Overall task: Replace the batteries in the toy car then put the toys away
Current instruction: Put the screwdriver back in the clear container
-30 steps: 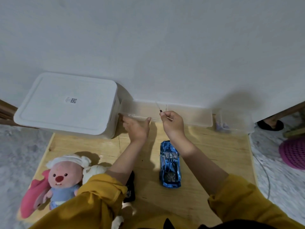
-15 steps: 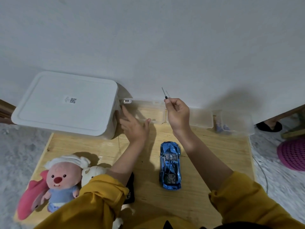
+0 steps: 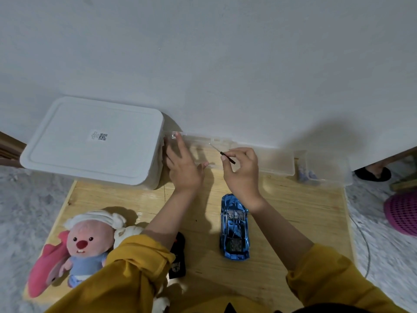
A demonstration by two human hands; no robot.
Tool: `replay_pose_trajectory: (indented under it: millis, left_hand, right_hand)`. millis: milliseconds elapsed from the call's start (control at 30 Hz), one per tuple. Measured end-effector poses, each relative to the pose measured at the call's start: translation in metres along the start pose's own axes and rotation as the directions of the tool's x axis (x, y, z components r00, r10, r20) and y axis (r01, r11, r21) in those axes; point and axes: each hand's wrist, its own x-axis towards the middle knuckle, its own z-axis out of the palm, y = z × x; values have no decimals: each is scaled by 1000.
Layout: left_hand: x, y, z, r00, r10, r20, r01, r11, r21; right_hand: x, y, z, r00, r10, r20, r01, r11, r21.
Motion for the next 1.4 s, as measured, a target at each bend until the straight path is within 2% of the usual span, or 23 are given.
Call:
replay_pose_trajectory:
  millis: [167, 367, 500, 667, 767, 900, 1033, 1300, 1400]
  left_hand:
    - [0, 0, 0, 1000, 3, 3, -3, 1000, -31]
    - [-2, -4, 1, 1000, 24, -8, -24, 998, -54]
    - [-2, -6, 2, 999, 33, -7, -33, 997, -69]
    - [0, -8, 5, 1000, 13, -10, -14, 999, -45]
    - [0, -7, 6, 1000, 7, -5, -7, 999, -34]
    - [-2, -8, 6, 999, 25, -25, -25, 1000, -13]
    - [-2, -13, 11, 984, 138, -115, -133, 990, 54]
    - [-18, -24, 11, 996, 64, 60, -70, 991, 110]
    - [-23, -30, 10, 992, 45, 120, -68, 980, 189]
  right_hand:
    - [9, 4, 11, 998, -13, -54, 6, 991, -135]
    - [18, 7, 22, 997, -78, 2, 74, 937, -343]
    - [15, 12, 25, 995, -102, -3, 94, 933, -348]
    - [16, 9, 17, 965, -234, -118, 182, 923, -340]
    - [22, 5, 13, 949, -289, -127, 229, 907, -352]
    - [28, 2, 14, 945, -327, 14, 305, 866, -396]
    - [25, 8, 15, 942, -304, 144, 337, 858, -388]
    - [16, 15, 16, 928, -221, 301, 335, 848, -410]
    - [16, 17, 16, 900, -114, 421, 321, 826, -464]
